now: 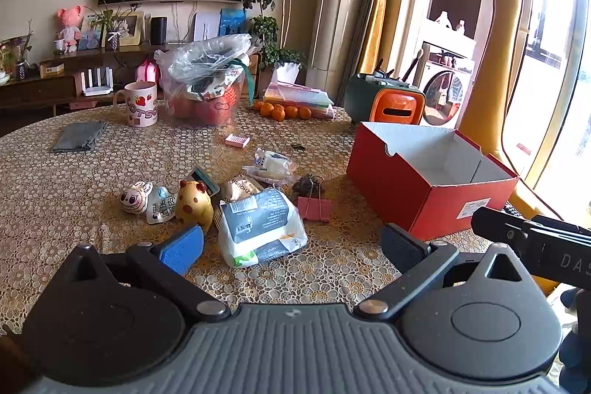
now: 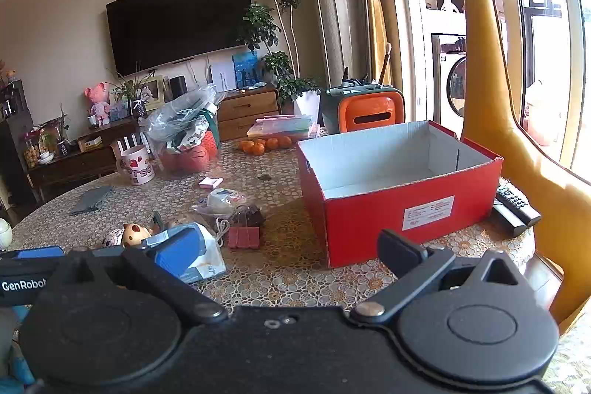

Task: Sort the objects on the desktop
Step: 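Move both tools toward the yellow spotted pig and pink binder clip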

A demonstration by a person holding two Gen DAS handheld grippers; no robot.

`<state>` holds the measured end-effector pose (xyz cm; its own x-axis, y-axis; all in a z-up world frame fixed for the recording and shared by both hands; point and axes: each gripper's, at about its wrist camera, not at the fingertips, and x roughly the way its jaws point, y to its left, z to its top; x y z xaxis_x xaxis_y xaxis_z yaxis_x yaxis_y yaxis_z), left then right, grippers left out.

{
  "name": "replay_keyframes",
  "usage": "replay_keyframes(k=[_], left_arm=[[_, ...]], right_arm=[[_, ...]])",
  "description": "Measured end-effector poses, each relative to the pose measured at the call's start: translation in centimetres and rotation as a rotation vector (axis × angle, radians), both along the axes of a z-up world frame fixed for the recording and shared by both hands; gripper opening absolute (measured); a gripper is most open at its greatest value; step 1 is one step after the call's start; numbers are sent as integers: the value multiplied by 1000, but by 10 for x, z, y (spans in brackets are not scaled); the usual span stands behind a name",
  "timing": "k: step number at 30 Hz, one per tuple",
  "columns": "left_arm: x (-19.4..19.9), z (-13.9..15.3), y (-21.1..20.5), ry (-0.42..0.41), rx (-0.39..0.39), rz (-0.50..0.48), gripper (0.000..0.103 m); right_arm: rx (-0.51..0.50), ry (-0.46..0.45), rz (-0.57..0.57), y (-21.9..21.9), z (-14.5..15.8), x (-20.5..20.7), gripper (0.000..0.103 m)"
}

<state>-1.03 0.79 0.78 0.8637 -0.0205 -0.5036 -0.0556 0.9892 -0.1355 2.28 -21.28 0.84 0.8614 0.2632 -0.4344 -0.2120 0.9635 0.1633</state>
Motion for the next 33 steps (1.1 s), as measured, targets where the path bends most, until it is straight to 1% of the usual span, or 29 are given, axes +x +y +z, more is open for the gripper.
replay_keyframes(k=[5, 11, 17, 20, 26, 33], left_arm=[[-2, 1, 2, -12, -21, -2, 103], [-3, 2, 1, -13, -20, -4, 103], [-2, 1, 2, 1, -18, 11, 103], [-2, 1, 4, 5, -26, 13, 103], [0, -2, 4, 15, -17, 8, 103], [4, -3, 8, 9, -18, 14, 103]], right_arm=[[3, -4, 2, -1, 0, -1, 103], [7, -9, 7, 0, 1, -4, 103], [7, -13, 16, 1, 1, -3, 103], [7, -12, 21, 2, 0, -3, 103], [6, -15, 35, 4, 0, -4, 102], [-3, -18, 48, 7, 1, 1, 102]])
